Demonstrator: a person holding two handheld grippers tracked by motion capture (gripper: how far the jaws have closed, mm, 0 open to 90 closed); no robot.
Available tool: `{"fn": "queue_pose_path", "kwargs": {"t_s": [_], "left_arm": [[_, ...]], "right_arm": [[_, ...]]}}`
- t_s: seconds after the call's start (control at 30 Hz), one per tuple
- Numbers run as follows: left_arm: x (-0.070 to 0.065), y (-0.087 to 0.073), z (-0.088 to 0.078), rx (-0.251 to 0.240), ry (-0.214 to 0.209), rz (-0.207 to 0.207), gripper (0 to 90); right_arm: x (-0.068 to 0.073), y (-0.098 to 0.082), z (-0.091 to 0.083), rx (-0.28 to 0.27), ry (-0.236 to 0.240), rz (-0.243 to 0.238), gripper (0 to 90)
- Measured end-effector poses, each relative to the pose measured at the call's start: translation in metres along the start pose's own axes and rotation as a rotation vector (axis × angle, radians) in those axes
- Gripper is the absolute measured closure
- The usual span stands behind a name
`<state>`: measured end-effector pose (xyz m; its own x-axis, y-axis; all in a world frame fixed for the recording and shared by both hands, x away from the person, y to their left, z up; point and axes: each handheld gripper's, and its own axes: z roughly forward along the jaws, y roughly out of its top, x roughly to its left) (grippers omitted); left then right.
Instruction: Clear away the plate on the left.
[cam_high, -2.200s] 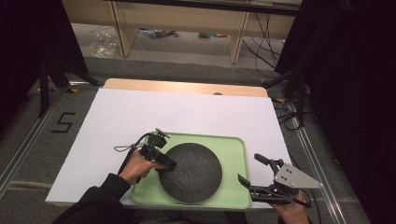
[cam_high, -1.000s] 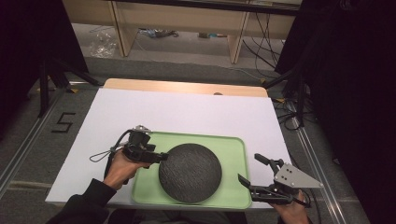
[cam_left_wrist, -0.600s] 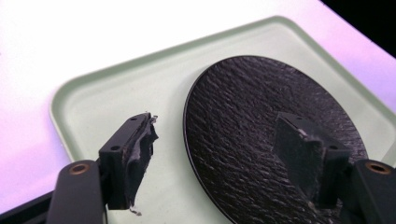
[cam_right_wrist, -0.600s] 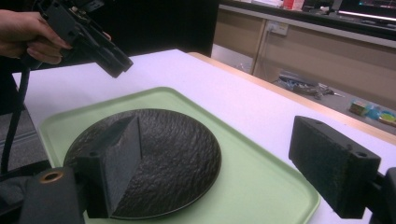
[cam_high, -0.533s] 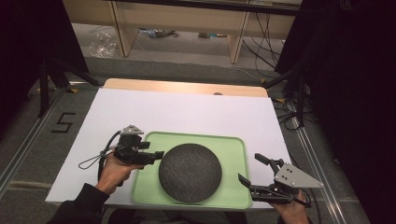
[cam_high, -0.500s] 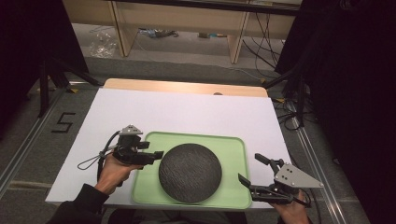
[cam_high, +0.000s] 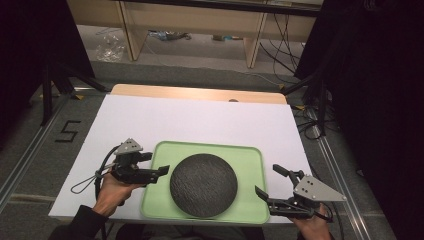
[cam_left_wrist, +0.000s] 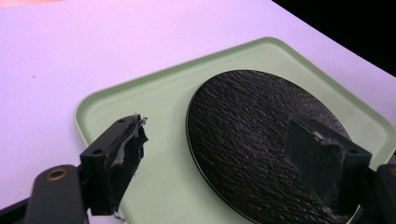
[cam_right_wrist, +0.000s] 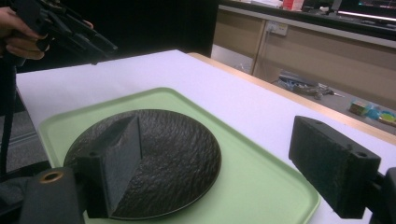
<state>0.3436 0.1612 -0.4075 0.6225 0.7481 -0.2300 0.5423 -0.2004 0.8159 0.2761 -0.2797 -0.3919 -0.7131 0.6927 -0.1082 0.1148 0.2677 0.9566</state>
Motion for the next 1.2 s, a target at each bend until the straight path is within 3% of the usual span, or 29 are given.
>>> {"fn": "queue_pose_path", "kwargs": {"t_s": [0.33,0.43,0.6,0.9,1.0,1.2], "left_arm": [[-0.016,-0.009,-0.012,-0.061,0.01,0.074,18.8],[-0.019,-0.012,-0.017,-0.071,-0.006,0.075,18.8],[-0.022,-0.015,-0.025,-0.099,0.006,0.08,18.7],[-0.027,-0.024,-0.031,-0.1,0.0,0.076,19.5],[-0.033,-0.024,-0.033,-0.109,0.018,0.1,19.1],[-0.036,-0.025,-0.036,-0.122,0.029,0.099,19.1]], "right_arm": [[0.0,0.0,0.0,-0.001,-0.003,0.002,18.3],[0.0,0.0,0.0,0.001,-0.001,0.0,18.3],[0.0,0.0,0.001,-0.001,-0.002,-0.007,18.2],[0.001,0.0,-0.001,0.003,0.006,-0.005,18.2],[0.0,0.0,0.0,-0.013,0.01,0.0,18.2],[0.0,0.0,0.0,-0.026,0.005,-0.005,18.2]]}}
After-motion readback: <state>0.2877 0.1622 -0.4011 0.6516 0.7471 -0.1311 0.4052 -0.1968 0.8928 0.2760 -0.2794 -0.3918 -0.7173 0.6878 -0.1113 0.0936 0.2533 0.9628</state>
